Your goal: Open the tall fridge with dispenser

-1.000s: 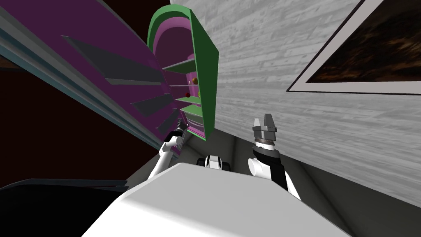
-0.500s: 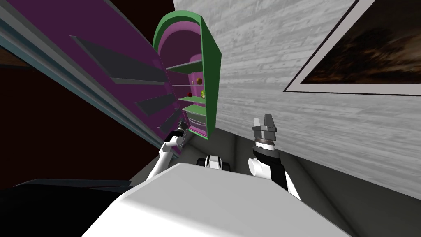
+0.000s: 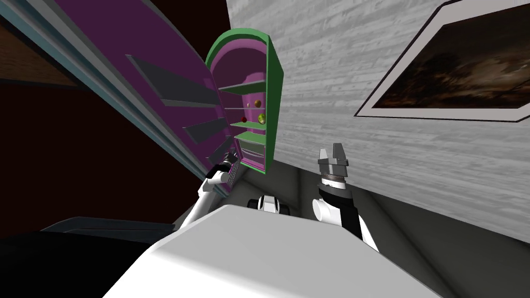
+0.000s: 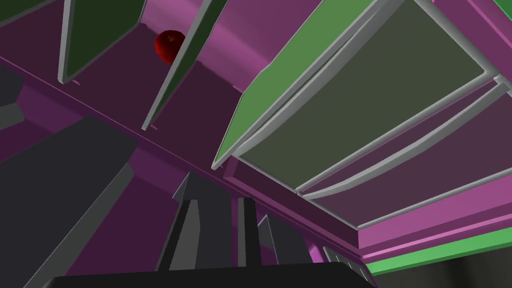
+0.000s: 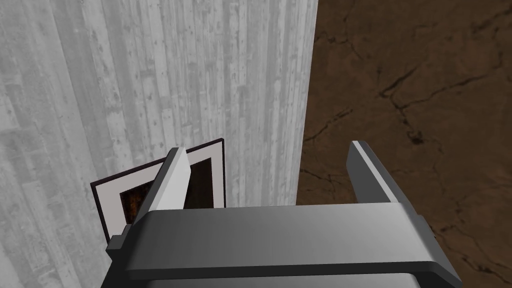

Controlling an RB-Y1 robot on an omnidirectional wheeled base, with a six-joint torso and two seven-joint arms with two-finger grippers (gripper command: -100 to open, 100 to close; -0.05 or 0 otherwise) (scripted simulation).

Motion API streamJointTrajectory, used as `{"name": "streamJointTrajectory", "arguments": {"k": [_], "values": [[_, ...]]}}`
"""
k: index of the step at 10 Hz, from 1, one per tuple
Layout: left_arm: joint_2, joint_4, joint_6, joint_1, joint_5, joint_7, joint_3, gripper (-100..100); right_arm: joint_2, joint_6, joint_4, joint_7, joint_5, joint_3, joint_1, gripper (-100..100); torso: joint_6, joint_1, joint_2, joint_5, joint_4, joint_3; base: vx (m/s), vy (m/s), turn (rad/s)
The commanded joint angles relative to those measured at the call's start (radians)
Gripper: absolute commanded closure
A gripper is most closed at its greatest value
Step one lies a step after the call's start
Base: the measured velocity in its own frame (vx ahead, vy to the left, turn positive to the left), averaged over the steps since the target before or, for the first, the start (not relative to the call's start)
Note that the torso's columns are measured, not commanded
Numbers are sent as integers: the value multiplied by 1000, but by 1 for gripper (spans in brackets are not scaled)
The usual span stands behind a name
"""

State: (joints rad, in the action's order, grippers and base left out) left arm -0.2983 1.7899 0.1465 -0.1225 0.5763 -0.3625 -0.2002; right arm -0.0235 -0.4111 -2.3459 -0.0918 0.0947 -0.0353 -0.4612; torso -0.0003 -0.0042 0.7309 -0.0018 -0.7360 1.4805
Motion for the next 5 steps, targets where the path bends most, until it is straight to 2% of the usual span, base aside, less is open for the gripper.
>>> {"name": "streamJointTrajectory", "arguments": {"k": [1, 5], "values": [[-39, 61, 58, -18, 33, -33, -25, -100, 0, 0, 0, 0, 0, 0, 0, 0, 0, 4, 2, 2, 0, -1, -6, 169, 66], [-92, 141, 133, -46, 77, -76, -59, -100, 0, 0, 0, 0, 0, 0, 0, 0, 0, 5, 8, 2, -2, -5, 7, 168, 57]]}}
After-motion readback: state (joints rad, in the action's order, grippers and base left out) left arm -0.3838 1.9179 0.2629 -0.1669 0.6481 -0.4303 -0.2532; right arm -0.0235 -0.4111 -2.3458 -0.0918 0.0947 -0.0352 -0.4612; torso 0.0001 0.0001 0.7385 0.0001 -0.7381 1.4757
